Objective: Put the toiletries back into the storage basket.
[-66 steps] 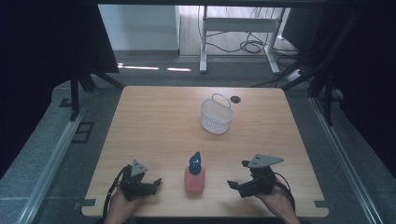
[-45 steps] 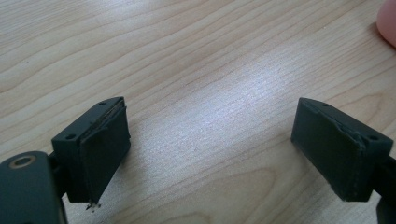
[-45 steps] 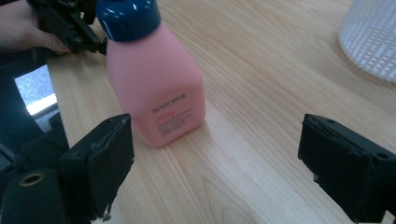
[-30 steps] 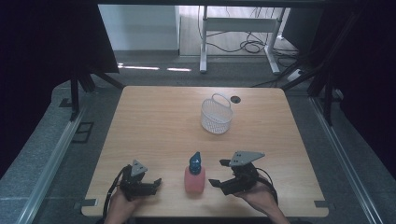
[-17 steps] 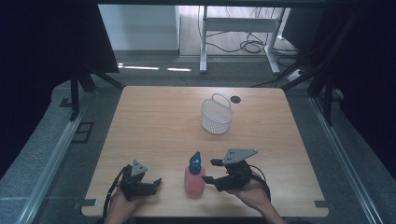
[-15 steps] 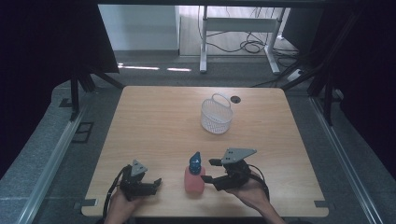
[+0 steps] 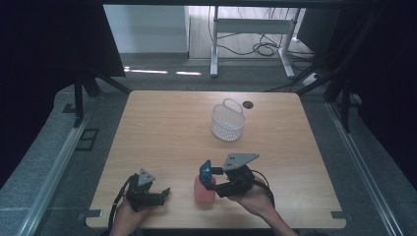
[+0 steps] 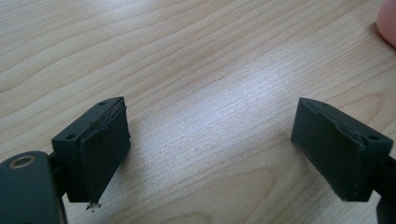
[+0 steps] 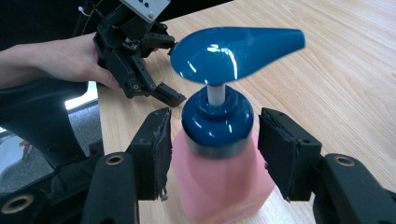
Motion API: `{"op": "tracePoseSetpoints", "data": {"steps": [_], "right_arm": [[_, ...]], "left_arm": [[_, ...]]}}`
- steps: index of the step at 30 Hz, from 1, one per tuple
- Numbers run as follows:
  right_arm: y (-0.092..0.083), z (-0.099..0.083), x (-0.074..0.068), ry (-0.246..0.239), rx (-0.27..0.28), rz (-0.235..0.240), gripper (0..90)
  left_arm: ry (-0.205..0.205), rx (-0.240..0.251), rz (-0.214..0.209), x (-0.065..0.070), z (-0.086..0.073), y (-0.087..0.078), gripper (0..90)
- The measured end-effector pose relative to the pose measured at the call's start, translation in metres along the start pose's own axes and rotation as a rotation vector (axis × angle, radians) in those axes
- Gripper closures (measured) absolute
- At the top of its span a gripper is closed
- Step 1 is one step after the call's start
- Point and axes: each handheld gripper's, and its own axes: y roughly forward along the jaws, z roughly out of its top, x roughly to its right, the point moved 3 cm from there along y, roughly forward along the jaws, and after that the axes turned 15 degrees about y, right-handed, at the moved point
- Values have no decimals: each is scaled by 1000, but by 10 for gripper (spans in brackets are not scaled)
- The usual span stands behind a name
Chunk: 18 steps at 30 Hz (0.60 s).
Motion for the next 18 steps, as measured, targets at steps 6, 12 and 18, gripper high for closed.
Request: {"op": "tracePoseSetpoints", "data": {"steps": [6,12,18], "right_arm": [[8,4,-2,-14,-8,-7,470],[11,5,-1,-23,-8,-20,508],[11,6,-3,-21,-3,-38,521]], "left_arm": [[0,0,0,0,0,0,112],[-2,1,1,0,0,0,112],[-2,1,1,0,0,0,112]]}}
